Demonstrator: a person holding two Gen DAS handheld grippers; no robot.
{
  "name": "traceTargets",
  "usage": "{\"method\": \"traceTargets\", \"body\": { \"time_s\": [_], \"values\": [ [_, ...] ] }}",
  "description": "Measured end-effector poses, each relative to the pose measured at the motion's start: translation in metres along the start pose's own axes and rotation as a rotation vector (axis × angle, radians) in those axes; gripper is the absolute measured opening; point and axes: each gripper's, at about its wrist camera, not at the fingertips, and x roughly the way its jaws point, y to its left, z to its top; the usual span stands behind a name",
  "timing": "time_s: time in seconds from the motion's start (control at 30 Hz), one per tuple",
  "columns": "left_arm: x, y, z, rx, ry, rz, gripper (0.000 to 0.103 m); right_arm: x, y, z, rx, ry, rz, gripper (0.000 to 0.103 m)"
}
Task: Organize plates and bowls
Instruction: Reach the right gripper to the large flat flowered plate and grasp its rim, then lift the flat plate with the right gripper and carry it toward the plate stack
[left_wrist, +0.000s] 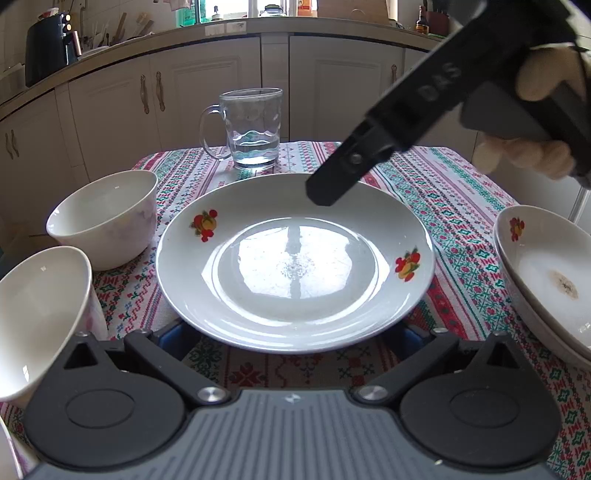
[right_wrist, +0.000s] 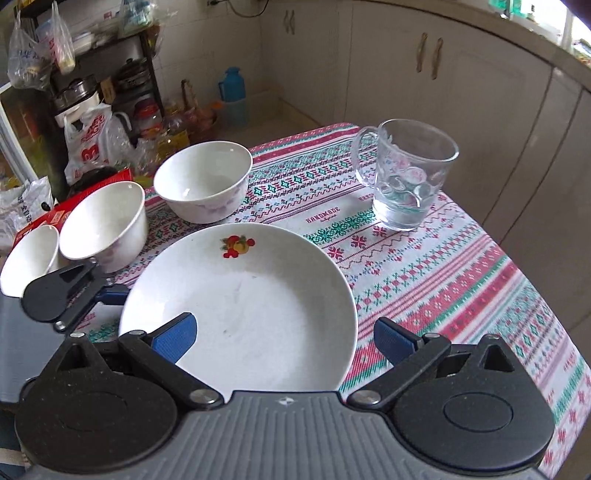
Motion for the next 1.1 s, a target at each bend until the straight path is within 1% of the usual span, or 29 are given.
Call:
{"method": "traceTargets", "body": {
  "time_s": [0.1, 0.17, 0.3, 0.33, 0.4, 0.47, 0.5, 0.8, 1.1],
  "values": [
    [0.000, 0.001, 0.000, -0.004, 0.002, -0.004, 0.102, 0.015, -0.012, 0.008, 0.004, 0.023, 0.018, 0.102],
    [0.001, 0.001, 0.001, -0.007, 0.004, -0.008, 0.102, 0.024, -0.019, 0.013, 0.007, 0.039, 0.040, 0.095],
    [0.002, 0.001, 0.001, -0.009, 0.005, -0.010, 0.102, 0.040, -0.031, 0.020, 0.017, 0.066, 0.079, 0.086],
    [0.002, 0.001, 0.001, -0.009, 0.005, -0.011, 0.102, 0.043, -0.034, 0.021, 0.023, 0.072, 0.088, 0.082],
    [0.002, 0.001, 0.001, -0.009, 0.005, -0.012, 0.102, 0.051, -0.038, 0.022, 0.034, 0.081, 0.119, 0.081],
    [0.002, 0.001, 0.001, -0.008, 0.005, -0.011, 0.102, 0.057, -0.041, 0.023, 0.042, 0.089, 0.153, 0.075],
    [0.002, 0.001, 0.001, -0.009, 0.005, -0.012, 0.102, 0.060, -0.042, 0.023, 0.046, 0.093, 0.165, 0.074],
    [0.002, 0.000, 0.002, -0.002, 0.008, -0.010, 0.102, 0.064, -0.051, 0.023, 0.096, 0.083, 0.237, 0.073],
    [-0.002, -0.002, 0.002, 0.034, 0.016, -0.022, 0.102, 0.058, -0.052, 0.017, 0.124, 0.077, 0.243, 0.073]
  ]
}}
